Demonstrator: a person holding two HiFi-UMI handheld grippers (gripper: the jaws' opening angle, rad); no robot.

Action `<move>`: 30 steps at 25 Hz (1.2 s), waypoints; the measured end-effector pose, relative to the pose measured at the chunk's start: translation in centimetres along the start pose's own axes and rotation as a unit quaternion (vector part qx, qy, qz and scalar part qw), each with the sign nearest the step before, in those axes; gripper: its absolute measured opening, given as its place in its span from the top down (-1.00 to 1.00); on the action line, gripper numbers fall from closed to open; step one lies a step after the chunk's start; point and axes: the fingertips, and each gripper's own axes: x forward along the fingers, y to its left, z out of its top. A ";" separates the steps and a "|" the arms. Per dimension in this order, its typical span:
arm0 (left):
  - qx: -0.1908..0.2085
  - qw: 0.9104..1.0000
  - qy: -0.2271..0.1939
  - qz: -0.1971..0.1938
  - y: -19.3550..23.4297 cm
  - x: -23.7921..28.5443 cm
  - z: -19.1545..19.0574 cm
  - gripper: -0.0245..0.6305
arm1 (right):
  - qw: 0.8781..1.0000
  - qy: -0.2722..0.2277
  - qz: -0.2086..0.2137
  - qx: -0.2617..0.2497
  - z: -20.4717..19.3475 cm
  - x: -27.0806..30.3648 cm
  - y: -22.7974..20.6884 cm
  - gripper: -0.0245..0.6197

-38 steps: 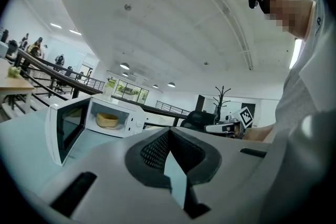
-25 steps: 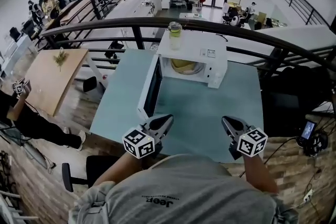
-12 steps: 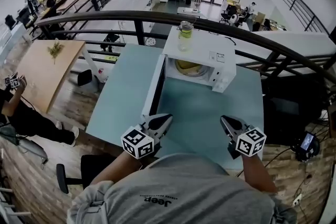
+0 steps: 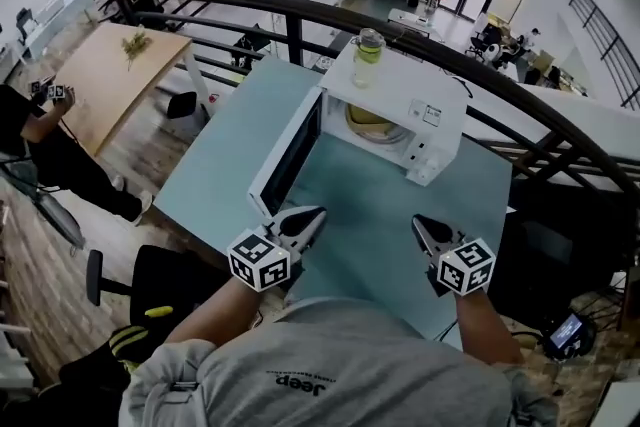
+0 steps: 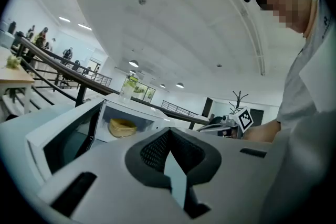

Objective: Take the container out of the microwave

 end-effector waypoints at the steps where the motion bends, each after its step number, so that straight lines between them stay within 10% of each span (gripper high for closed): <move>1: -0.004 1.000 -0.001 0.010 -0.3 0.5 -0.4 0.90 | 1.000 0.005 0.007 -0.011 -0.1 0.2 -0.6 0.87; 18: 0.001 0.998 0.029 0.053 3.3 6.5 -3.1 0.90 | 0.985 0.066 -0.008 -0.160 -0.1 13.4 -6.6 0.86; 30: -0.007 0.998 0.046 0.049 7.5 9.2 -6.1 0.90 | 0.944 0.144 -0.039 -0.294 -2.1 23.7 -8.9 0.60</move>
